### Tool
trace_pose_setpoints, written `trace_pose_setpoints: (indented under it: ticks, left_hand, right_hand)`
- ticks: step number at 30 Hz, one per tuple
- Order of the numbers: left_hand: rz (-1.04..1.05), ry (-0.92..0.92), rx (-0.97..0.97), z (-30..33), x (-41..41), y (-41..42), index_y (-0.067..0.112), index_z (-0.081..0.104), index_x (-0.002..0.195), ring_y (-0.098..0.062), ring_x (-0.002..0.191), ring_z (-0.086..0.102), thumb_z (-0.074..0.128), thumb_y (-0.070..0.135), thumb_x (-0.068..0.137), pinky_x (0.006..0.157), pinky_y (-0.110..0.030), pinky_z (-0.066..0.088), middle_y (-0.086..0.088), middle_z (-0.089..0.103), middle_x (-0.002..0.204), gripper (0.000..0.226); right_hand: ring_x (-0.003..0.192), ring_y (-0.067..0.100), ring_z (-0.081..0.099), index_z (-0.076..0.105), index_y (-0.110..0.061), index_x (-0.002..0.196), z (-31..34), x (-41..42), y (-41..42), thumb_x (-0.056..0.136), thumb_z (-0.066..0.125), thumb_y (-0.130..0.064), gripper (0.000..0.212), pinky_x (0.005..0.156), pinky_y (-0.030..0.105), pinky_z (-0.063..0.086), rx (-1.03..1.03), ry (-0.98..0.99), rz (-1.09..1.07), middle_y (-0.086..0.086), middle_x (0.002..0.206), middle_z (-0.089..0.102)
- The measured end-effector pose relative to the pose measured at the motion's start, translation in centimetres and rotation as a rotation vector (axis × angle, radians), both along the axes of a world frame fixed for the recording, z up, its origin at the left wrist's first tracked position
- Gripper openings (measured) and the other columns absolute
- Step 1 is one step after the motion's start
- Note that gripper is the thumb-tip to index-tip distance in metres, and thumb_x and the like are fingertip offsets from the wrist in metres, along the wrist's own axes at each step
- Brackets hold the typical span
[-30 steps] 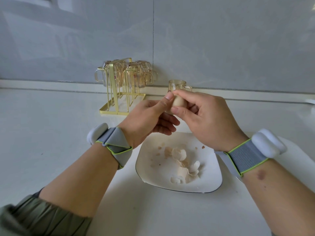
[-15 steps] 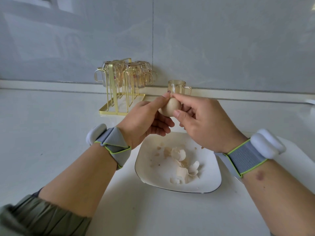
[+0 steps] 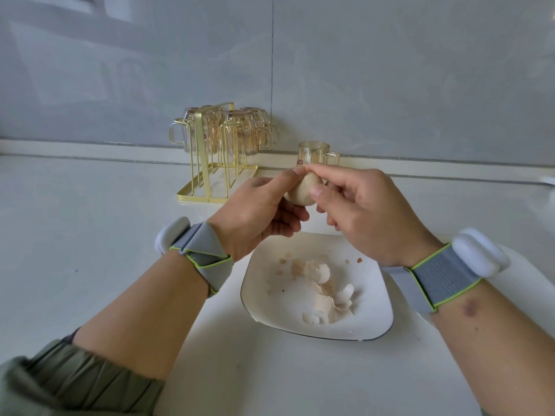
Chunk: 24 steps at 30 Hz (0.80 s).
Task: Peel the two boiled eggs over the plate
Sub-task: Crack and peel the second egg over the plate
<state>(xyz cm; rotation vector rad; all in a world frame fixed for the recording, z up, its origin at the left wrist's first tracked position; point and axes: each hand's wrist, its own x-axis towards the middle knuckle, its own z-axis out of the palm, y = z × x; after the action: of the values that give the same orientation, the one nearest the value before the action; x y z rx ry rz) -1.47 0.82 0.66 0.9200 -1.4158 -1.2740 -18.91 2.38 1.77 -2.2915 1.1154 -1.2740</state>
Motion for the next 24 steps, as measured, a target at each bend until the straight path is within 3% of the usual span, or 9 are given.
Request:
trace_pose_setpoints:
  ticks: [3, 9, 13, 18, 24]
  left_hand:
    - [-0.02, 0.024, -0.011, 0.07, -0.07, 0.02, 0.008, 0.067, 0.086, -0.019, 0.051, 0.056, 0.054, 0.039, 0.097, 0.051, -0.028, 0.047, -0.012, 0.065, 0.065, 0.036]
    - [-0.062, 0.084, 0.0, 0.14, -0.1, 0.08, 0.008, 0.068, 0.088, -0.019, 0.054, 0.056, 0.055, 0.039, 0.097, 0.054, -0.028, 0.048, -0.011, 0.064, 0.067, 0.034]
    - [-0.082, 0.065, -0.023, 0.12, -0.14, 0.13, 0.009, 0.071, 0.085, -0.02, 0.057, 0.056, 0.054, 0.037, 0.098, 0.056, -0.029, 0.049, -0.015, 0.064, 0.074, 0.035]
    - [-0.093, 0.053, -0.086, 0.14, -0.19, 0.32, 0.014, 0.075, 0.083, -0.019, 0.059, 0.056, 0.053, 0.032, 0.098, 0.059, -0.029, 0.048, -0.022, 0.061, 0.085, 0.032]
    - [-0.085, 0.074, -0.077, 0.17, -0.22, 0.3, 0.005, 0.067, 0.098, -0.019, 0.061, 0.057, 0.053, 0.03, 0.096, 0.061, -0.03, 0.048, -0.016, 0.062, 0.079, 0.029]
  right_hand:
    - [0.059, 0.007, 0.06, 0.069, -0.02, 0.123, 0.08, -0.06, -0.3, 0.098, 0.058, -0.017, 0.027, 0.066, 0.03, 0.051, 0.03, -0.084, 0.006, -0.002, 0.069, 0.064]
    - [0.059, 0.01, 0.062, 0.07, -0.019, 0.117, 0.17, -0.14, -0.35, 0.097, 0.059, -0.015, 0.023, 0.061, 0.026, 0.05, 0.068, -0.164, 0.046, 0.008, 0.074, 0.065]
    - [0.057, 0.014, 0.06, 0.071, -0.014, 0.114, 0.28, -0.16, -0.35, 0.099, 0.056, -0.015, 0.022, 0.055, 0.031, 0.052, 0.099, -0.223, 0.05, 0.005, 0.069, 0.064]
    - [0.054, 0.012, 0.06, 0.07, -0.014, 0.112, 0.34, -0.22, -0.47, 0.097, 0.059, -0.013, 0.019, 0.054, 0.026, 0.049, 0.095, -0.205, 0.054, 0.001, 0.067, 0.065]
    - [0.058, 0.014, 0.06, 0.071, -0.017, 0.112, 0.4, -0.23, -0.42, 0.099, 0.051, -0.011, 0.024, 0.056, 0.031, 0.052, 0.105, -0.226, 0.072, 0.006, 0.07, 0.063]
